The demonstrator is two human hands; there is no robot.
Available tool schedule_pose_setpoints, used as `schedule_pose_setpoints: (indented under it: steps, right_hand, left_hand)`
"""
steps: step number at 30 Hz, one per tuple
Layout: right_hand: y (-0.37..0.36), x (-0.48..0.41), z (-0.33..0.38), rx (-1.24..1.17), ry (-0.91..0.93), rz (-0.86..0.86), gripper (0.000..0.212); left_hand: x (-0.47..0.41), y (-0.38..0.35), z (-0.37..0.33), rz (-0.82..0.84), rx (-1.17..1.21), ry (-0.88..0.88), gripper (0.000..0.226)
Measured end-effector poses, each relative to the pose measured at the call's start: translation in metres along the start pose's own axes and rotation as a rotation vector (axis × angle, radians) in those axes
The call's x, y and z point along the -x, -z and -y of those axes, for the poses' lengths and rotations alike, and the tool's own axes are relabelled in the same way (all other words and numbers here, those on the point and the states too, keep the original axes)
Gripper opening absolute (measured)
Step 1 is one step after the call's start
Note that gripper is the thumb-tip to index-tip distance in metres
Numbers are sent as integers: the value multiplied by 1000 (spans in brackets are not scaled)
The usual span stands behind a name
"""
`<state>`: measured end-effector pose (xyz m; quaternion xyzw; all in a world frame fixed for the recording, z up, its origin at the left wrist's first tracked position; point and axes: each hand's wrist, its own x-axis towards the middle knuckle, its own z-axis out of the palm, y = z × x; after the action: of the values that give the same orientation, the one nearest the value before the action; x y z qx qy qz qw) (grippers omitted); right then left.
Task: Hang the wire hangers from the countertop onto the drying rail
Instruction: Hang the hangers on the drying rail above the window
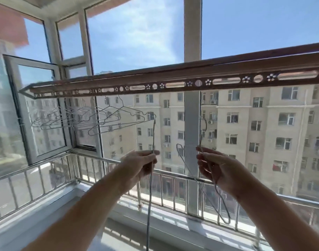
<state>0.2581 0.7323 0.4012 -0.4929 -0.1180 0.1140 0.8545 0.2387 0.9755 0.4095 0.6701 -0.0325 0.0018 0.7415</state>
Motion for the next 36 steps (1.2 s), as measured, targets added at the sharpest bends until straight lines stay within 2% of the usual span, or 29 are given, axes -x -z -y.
schedule_pose_setpoints:
  steps: [6, 15, 23, 36]
  right_hand:
    - [-31, -66, 0, 101, 88, -56, 22]
    - [-59, -182, 11, 92, 143, 16, 26]
    - [-85, -270, 22, 147, 174, -4, 30]
    - [-115, -349, 19, 156, 218, -115, 20]
  left_hand:
    - [-50, 34, -28, 24, 128, -33, 26]
    - [-140, 68, -54, 56, 171, -93, 28]
    - [-204, 97, -69, 71, 229, -133, 28]
    - [-303, 145, -99, 202, 303, -140, 26]
